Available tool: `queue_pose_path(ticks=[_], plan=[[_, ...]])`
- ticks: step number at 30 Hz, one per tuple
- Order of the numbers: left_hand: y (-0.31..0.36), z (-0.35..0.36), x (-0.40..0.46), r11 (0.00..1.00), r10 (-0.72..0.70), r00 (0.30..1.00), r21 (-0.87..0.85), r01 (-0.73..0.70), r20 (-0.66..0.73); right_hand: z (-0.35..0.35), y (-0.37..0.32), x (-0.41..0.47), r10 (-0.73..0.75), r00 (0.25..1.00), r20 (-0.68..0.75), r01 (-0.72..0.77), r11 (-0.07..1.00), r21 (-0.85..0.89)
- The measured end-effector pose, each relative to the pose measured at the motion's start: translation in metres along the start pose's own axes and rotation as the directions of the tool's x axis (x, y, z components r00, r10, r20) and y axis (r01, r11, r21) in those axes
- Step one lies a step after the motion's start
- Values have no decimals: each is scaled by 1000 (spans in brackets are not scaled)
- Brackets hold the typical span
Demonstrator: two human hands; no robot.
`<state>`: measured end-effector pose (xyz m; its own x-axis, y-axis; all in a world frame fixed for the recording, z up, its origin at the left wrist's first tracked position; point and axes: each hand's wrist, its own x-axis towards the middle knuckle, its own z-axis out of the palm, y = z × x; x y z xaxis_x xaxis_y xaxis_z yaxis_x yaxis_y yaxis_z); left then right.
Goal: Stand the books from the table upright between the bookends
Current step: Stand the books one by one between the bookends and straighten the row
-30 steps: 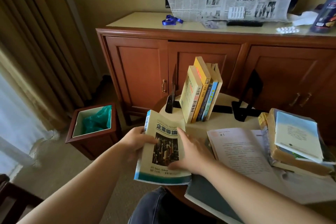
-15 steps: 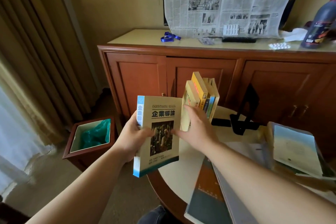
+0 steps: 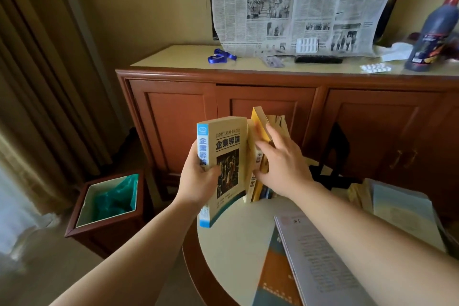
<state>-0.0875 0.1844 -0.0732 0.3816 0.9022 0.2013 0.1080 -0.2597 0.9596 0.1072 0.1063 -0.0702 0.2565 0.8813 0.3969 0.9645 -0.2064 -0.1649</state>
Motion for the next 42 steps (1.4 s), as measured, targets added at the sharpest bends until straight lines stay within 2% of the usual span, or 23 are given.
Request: queue_pose_path(ticks=[7,12,17,20,23,26,29,34,38,42], plan=[[-16,49,29,998,55,998,7,-55,-22,6,11,3,-27,999,-25,27,1000,6],[-34,78,46,996,87,996,25,-87,-6,13,17,4,14,999,-52,-14,1000,-4],[-53,87,53,998,53,998,23,-53,17,18,20,5,-9,997,-71,7,1000,-20],[-62,86,50,999,7,996,34,-10,85,21,19,6,-11,998,-68,9,999,-31],[-69,79,47,997,12,978,77,-29,207,22,18,6,-11,998,-63,9,999,-32],[-67,64,48,973,13,926,207,-98,377,21,17,7,-7,999,-49,5,999,-39],[-58,46,53,922,-38,893,360,-142,449,18,14,6,-10,999,-35,9,999,-33],[-39,21,59,825,-27,918,527,-203,395,14,5,5,-16,999,-38,16,1000,-2],[-34,22,45,871,-19,949,471,-138,314,17,0,4,-1,998,-58,3,999,39],[-39,27,17,887,21,954,435,-156,300,16,1,1,26,996,-84,-22,998,58]])
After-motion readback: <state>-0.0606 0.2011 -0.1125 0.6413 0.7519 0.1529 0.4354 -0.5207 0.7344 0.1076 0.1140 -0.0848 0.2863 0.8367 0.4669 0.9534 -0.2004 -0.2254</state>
